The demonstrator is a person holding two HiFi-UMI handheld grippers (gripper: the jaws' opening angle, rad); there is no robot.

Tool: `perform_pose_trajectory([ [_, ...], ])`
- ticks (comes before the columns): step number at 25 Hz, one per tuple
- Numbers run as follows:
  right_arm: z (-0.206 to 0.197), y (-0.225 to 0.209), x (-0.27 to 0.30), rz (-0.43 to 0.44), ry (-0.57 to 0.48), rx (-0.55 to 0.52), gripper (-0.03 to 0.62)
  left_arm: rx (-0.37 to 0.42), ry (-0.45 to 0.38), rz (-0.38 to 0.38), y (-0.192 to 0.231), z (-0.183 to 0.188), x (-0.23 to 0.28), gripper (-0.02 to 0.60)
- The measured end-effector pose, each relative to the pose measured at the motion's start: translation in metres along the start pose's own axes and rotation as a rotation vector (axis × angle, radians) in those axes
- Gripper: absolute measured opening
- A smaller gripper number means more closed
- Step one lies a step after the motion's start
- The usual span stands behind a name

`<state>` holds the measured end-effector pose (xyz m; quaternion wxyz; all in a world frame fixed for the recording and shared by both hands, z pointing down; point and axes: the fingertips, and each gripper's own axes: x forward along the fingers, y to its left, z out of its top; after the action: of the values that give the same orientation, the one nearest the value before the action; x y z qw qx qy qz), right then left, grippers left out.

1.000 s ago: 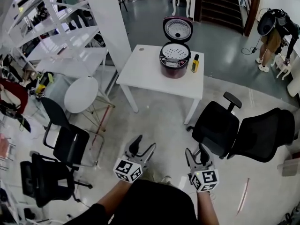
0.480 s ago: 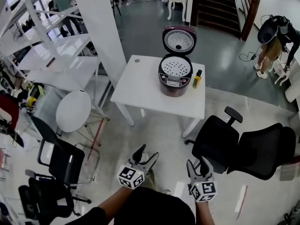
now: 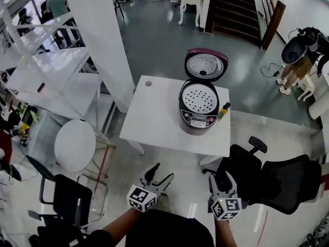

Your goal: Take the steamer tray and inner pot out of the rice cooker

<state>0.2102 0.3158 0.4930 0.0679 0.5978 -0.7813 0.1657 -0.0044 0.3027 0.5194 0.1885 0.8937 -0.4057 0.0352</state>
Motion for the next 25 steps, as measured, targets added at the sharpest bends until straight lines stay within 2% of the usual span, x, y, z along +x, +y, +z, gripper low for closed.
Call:
perform_pose_trajectory([
  [6, 0.004, 0.046, 0.081, 0.045, 0.078, -0.040, 0.218, -0.040, -0.025, -0.007, 0.063, 0.023, 0.001, 0.276],
  [11, 0.018, 0.064, 0.120, 0.018, 0.086, -0.052, 0.218, -0.051, -0.017, -0.085, 0.087, 0.029, 0.019, 0.276],
  [17, 0.017, 0.046, 0.125, -0.042, 0.120, -0.060, 0.218, -0.052, -0.028, -0.131, 0.101, 0.044, 0.048, 0.276],
  [22, 0.011, 0.012, 0.138, -0.096, 0.142, -0.061, 0.218, -0.032, -0.042, -0.096, 0.112, 0.059, 0.071, 0.272],
  [25, 0.016, -0.003, 0.160, -0.089, 0.128, -0.048, 0.218, -0.024, -0.055, -0.082, 0.120, 0.071, 0.089, 0.270],
])
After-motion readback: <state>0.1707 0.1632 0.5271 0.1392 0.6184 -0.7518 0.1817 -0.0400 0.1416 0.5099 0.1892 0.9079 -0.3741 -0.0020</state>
